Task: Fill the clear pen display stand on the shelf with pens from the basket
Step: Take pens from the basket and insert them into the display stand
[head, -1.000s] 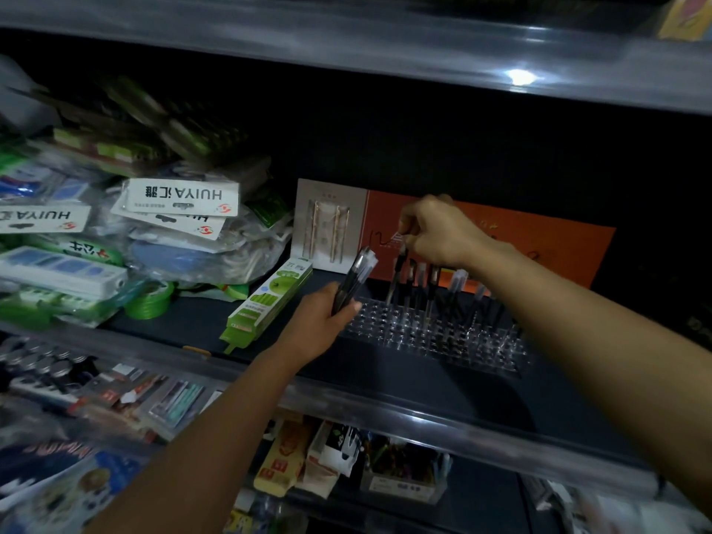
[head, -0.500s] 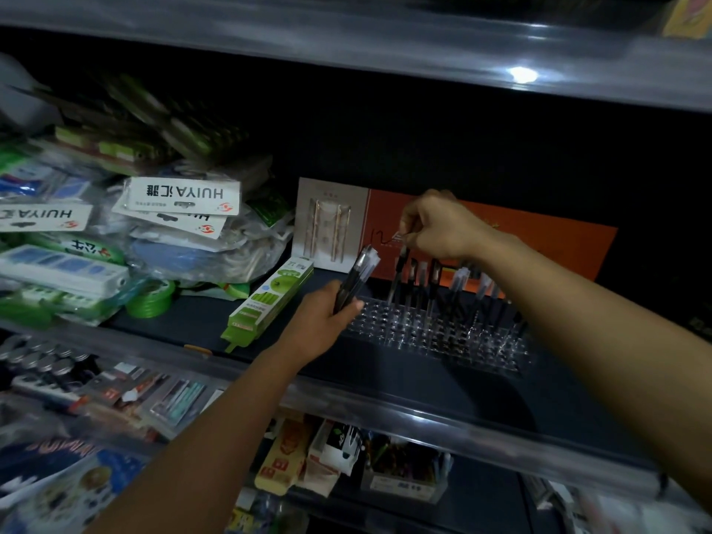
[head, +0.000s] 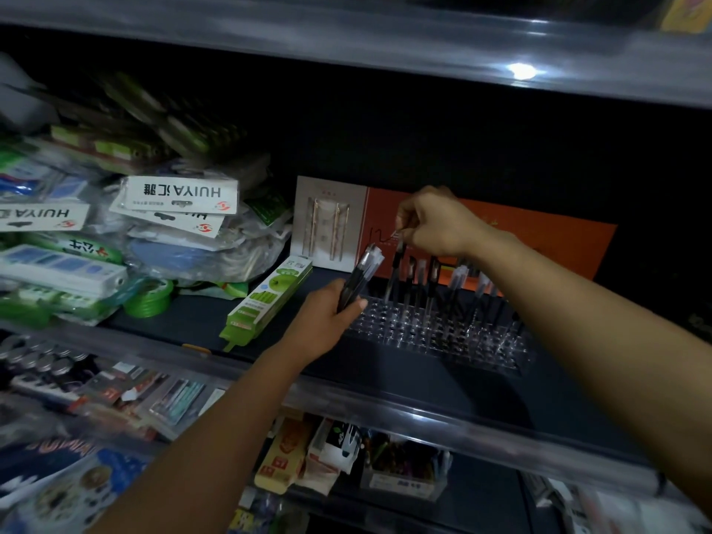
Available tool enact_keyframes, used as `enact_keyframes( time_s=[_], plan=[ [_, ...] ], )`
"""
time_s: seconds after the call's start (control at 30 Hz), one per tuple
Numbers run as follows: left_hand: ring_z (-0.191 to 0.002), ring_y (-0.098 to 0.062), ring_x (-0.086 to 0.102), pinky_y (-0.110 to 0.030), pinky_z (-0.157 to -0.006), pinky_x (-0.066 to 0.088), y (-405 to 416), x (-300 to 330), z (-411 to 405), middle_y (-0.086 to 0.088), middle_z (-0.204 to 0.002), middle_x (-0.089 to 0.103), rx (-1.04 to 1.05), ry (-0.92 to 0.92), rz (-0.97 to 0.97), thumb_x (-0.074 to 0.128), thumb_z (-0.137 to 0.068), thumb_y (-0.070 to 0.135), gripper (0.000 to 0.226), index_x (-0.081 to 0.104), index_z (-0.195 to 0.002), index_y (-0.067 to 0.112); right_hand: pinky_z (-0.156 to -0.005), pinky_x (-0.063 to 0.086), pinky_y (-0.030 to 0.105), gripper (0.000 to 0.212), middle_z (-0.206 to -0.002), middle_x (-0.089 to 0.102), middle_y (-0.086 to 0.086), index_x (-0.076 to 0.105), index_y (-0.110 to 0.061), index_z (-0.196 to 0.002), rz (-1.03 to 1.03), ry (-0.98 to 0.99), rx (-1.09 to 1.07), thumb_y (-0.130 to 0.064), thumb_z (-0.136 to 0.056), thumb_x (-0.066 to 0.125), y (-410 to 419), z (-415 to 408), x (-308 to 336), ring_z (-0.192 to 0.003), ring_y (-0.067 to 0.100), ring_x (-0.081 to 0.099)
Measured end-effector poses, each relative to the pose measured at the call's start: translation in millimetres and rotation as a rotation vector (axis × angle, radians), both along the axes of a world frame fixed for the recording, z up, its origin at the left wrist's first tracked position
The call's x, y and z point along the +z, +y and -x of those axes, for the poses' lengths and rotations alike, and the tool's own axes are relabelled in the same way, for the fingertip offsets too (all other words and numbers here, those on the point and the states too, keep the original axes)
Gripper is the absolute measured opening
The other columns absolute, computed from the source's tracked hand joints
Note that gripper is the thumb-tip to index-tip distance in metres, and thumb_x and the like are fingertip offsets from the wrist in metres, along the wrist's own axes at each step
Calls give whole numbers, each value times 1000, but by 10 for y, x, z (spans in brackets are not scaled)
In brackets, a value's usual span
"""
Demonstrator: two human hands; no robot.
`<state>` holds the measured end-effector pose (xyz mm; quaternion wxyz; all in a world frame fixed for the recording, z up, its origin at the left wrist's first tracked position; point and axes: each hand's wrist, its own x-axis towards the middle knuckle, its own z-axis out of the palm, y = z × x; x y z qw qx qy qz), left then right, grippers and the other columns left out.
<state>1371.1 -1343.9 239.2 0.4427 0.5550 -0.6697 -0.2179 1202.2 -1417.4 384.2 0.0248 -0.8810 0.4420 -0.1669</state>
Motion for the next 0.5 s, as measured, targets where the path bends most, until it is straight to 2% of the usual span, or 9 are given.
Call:
enact_keyframes(
  time_s=[0.17, 0.3, 0.4, 0.5],
  plan=[
    [-61, -16, 53, -32, -62, 45, -17, -11, -21, -9, -69, 57, 14, 8, 1, 57, -92, 26, 16, 55, -87, 11, -64, 46, 25, 10, -84, 64, 6, 67, -9, -81, -7, -4, -10, -1, -84, 62, 5, 39, 5, -76, 18, 61],
    [-60, -13, 52, -25, -59, 42, -13, -6, 7, -2, -66, 55, 9, 3, 4, 57, -92, 25, 12, 54, -86, 15, -66, 45, 25, 8, -85, 63, 5, 68, -7, -86, 11, -2, -18, -2, -86, 62, 3, 42, -42, -78, 18, 60],
    [-62, -12, 53, -23, -59, 42, 1, 4, 19, 0, -67, 55, 11, -15, 11, 57, -92, 25, 12, 53, -86, 15, -68, 49, 27, 8, -87, 65, 7, 68, -8, -86, 31, -13, -25, -2, -86, 61, -18, 34, -52, -82, 20, 62],
    [-64, -16, 55, -27, -63, 44, -3, 3, 6, -5, -69, 57, 9, -7, 6, 57, -92, 25, 14, 54, -87, 12, -71, 55, 31, 10, -89, 68, 8, 68, -10, -84, 60, -32, -39, -2, -85, 61, -39, 34, -28, -83, 21, 64]
  ],
)
